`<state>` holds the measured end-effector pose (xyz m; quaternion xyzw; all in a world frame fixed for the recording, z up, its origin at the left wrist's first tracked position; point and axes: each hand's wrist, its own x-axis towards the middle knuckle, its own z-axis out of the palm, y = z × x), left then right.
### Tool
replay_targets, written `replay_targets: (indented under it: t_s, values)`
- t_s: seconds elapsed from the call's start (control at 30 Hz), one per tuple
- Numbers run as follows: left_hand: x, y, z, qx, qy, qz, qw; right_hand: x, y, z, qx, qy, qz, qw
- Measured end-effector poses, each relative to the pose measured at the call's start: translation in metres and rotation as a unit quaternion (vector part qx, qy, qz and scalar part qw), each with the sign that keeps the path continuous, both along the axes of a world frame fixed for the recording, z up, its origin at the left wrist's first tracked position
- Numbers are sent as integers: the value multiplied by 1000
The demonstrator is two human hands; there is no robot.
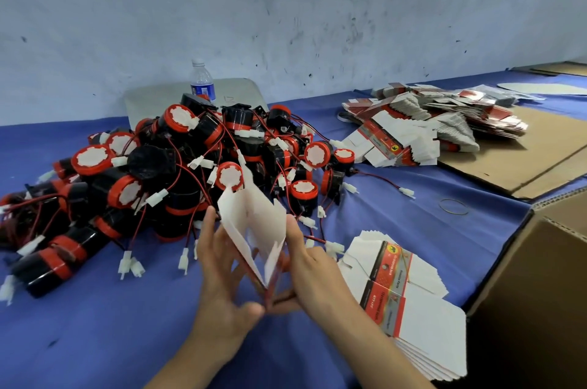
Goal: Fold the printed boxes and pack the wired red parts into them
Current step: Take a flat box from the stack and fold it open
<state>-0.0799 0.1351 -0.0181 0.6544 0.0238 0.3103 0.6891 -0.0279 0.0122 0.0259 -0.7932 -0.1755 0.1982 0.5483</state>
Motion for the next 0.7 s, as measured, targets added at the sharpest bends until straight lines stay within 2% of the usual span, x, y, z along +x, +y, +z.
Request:
replay_targets:
  t_s: [0.07, 0.13, 0.2, 0.27, 0.37, 0.57, 0.7]
  values:
    - [-11, -2, -10, 115, 64, -18, 991, -7, 4, 2, -60, -111, 15, 992]
    - [-15, -5, -15, 110, 50, -30, 992, -7, 5, 2, -100, -174, 11, 980]
    - [-15, -4, -7, 116, 8, 5, 993, -3, 2, 4, -52, -226, -33, 972]
    - [-15, -5, -1, 125, -12, 27, 992, 2, -1, 8, 30, -235, -17, 971]
    - [-13, -9, 2, 46, -11, 30, 998, 4, -7, 12, 108, -248, 68, 960]
    - [-14, -9, 2, 49, -13, 8, 999, -6, -7, 11, 83, -309, 67, 945]
    - [-14, -6, -1, 58, -6, 4, 998, -10, -4, 10, 41, -303, 80, 949]
